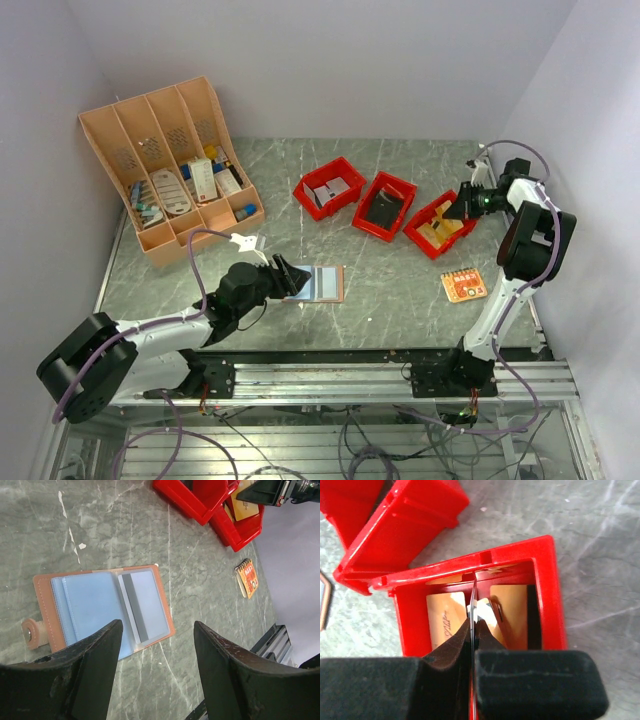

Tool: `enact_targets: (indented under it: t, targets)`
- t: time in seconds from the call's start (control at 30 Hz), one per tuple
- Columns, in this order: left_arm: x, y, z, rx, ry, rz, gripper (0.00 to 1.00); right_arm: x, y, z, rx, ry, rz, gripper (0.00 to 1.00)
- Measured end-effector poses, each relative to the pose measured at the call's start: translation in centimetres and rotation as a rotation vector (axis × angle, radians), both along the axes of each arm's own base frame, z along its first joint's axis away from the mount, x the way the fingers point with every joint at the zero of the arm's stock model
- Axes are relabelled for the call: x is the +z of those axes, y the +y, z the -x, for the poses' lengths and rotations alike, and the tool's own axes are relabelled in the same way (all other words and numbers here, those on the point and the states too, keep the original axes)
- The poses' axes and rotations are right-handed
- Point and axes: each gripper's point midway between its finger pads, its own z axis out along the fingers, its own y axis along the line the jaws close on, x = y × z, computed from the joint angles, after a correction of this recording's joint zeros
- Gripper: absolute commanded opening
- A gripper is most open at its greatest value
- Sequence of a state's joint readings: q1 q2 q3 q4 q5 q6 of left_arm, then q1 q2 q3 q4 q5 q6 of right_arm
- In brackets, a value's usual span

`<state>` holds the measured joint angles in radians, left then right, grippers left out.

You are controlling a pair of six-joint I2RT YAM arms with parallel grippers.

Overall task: Put the credit cards into the card holder
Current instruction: Adjust the credit card in the storage box.

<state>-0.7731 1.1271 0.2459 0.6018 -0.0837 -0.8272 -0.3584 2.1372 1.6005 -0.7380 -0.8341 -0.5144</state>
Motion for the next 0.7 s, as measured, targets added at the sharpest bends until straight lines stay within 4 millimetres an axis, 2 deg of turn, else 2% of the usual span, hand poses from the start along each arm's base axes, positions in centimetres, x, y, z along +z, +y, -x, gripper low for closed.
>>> enact_targets:
  t: [0.1,0.37,0.7]
  targets:
    - [0.0,0.1,-0.1,0.003,0.000,0.000,0.70,0.3,0.7,0.4,0.009,0.018,-0.047,0.05]
    - [-0.2,0.0,-0.1,0.002,0.005,-0.004,0.70,0.7,1.7,0.8,0.023,0.034,-0.115,0.11]
    - [-0.2,0.0,-0.1,0.002,0.004,-0.003,0.70,0.8,1.9,1.0,0.026,0.045,-0.135,0.13]
